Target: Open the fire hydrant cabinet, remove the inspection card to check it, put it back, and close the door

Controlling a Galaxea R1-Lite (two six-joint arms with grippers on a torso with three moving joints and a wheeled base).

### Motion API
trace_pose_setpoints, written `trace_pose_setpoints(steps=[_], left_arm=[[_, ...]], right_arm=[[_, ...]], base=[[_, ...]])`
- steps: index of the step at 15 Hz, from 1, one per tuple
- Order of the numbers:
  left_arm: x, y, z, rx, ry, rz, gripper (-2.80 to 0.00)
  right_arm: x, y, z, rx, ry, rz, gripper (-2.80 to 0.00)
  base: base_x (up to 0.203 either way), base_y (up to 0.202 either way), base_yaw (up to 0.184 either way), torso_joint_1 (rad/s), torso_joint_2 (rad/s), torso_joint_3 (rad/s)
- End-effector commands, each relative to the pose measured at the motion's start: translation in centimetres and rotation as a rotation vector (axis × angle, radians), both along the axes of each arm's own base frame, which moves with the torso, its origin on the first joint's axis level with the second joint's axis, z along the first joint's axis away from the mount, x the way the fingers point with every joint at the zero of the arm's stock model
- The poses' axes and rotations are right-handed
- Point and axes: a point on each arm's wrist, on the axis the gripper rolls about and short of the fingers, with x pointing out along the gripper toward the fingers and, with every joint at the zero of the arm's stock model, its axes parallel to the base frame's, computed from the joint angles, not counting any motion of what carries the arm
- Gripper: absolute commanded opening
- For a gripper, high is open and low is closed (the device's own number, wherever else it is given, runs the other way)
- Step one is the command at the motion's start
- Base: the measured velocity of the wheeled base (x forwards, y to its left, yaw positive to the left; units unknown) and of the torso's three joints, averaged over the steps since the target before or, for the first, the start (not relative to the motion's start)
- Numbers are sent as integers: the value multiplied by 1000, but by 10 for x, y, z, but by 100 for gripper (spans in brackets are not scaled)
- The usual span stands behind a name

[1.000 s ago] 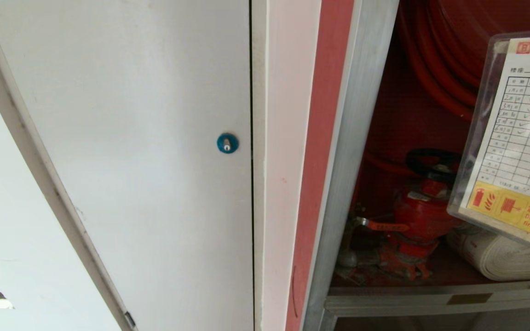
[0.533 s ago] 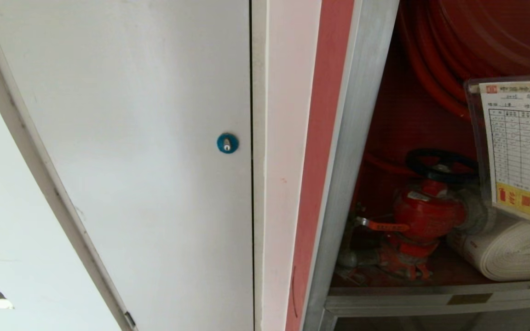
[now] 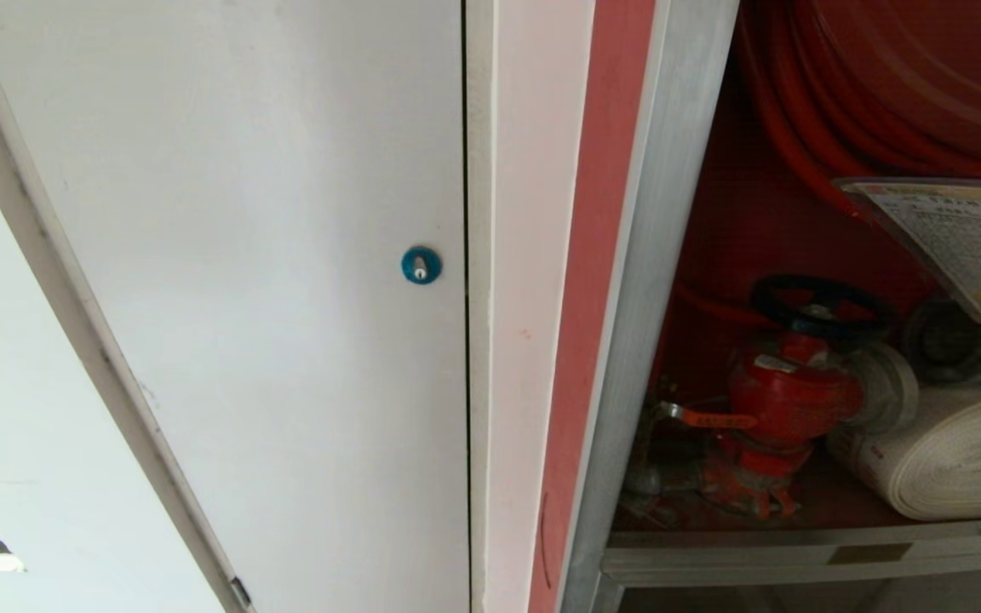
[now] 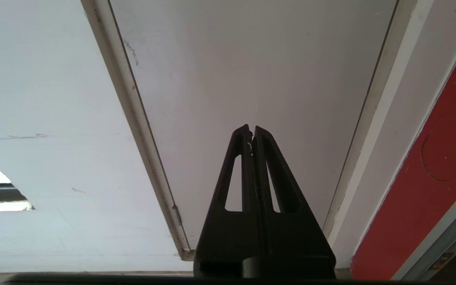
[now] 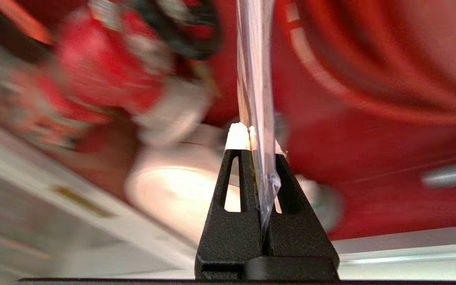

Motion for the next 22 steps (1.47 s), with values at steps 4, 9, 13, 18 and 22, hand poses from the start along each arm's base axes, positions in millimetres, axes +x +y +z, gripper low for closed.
trace_pose_setpoints(steps=[4, 9, 13, 18, 22], left_arm=[[1, 0, -2, 0, 6, 0, -280], [0, 0, -2, 0, 4, 0, -280], [1, 0, -2, 0, 7, 0, -280], [1, 0, -2, 0, 6, 0, -280], [0, 0, -2, 0, 6, 0, -280]], right_arm=[[14, -8, 6, -204, 40, -29, -280], [35, -19, 3, -360, 83, -59, -280], [56, -29, 1, -448, 109, -50, -280], [82, -30, -5, -513, 126, 27, -280], [101, -25, -11, -514, 124, 68, -280]], base=[[0, 0, 0, 0, 0, 0], [0, 0, 0, 0, 0, 0], [0, 0, 0, 0, 0, 0], [0, 0, 0, 0, 0, 0], [0, 0, 0, 0, 0, 0]])
